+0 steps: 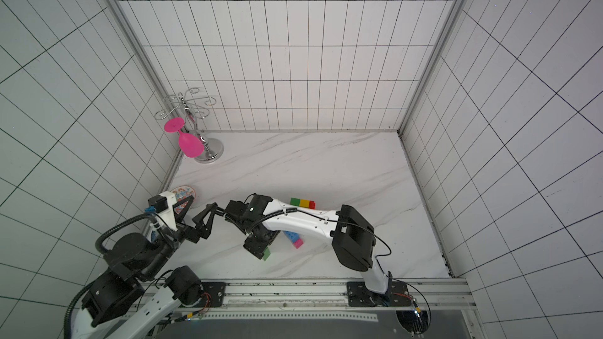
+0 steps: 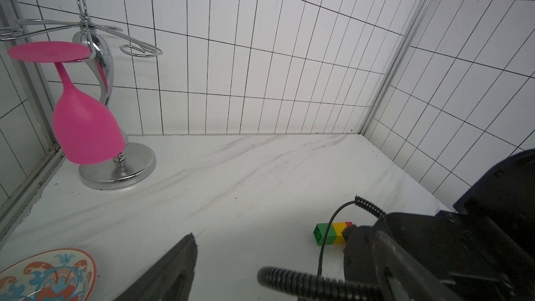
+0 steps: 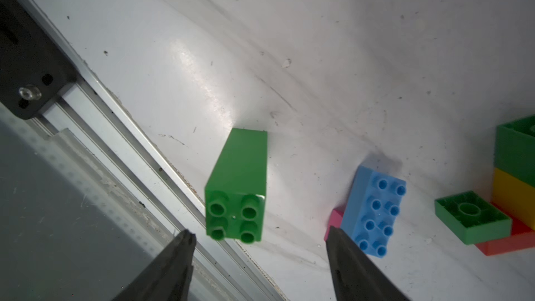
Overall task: Assemble the letter r with lego
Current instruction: Move the lego brick at the center of the board.
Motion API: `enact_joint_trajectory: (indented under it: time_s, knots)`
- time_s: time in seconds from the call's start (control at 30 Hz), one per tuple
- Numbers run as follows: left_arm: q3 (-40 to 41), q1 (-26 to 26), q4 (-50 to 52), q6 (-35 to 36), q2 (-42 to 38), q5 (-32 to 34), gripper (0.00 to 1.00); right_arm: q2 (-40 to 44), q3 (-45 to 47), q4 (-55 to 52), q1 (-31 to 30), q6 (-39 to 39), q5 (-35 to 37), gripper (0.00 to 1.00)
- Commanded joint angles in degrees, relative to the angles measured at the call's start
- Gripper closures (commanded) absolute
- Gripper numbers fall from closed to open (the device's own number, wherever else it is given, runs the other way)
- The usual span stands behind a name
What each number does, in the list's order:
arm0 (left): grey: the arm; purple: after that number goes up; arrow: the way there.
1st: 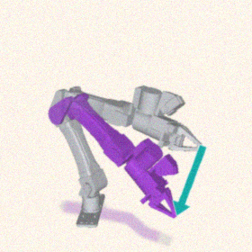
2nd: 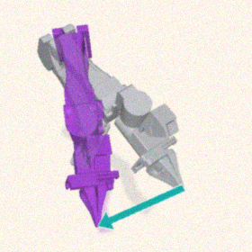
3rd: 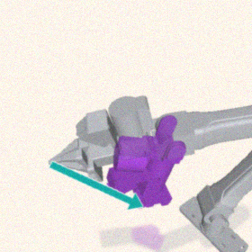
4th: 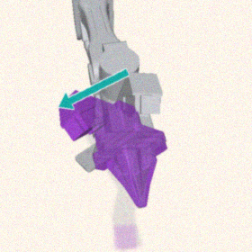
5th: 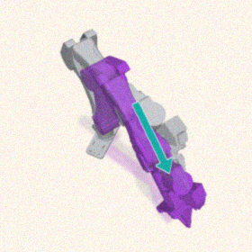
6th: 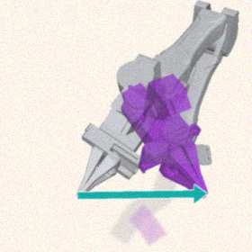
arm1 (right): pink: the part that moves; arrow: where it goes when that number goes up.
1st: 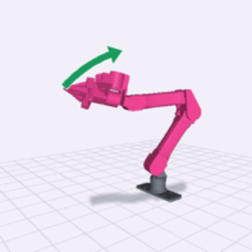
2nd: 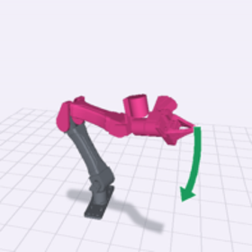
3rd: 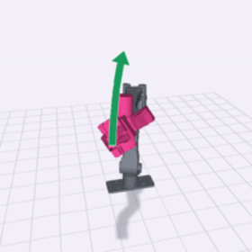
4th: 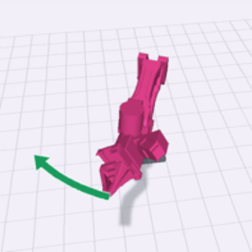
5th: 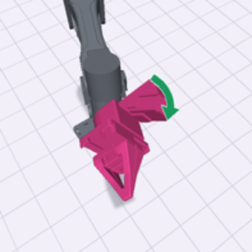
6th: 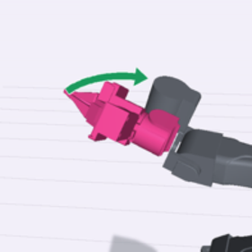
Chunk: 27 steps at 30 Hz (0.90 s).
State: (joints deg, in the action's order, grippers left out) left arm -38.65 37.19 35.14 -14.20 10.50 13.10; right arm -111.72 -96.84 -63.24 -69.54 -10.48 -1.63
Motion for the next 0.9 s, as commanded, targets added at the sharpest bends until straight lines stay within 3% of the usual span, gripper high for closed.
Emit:
enact_joint_trajectory:
  time_s: [0.0,0.3,0.63,0.87]
  knots:
    - [0.2,0.1,2.1,-0.1,0.2,0.3,0.05,7.6,3.9,3.5,2.9,-0.6,5.2,0.27]
    - [0.3,0.2,2.0,0.1,1.5,-0.3,0.05,10.7,14.2,7.0,8.8,2.4,7.9,0.33]
    - [0.3,0.1,1.9,0.2,2.4,-0.5,0.05,17.0,27.0,17.8,8.5,-6.7,6.9,0.30]
    - [0.4,0.2,1.8,0.2,2.7,-0.6,0.05,17.9,32.0,22.7,8.3,-8.1,7.0,0.32]
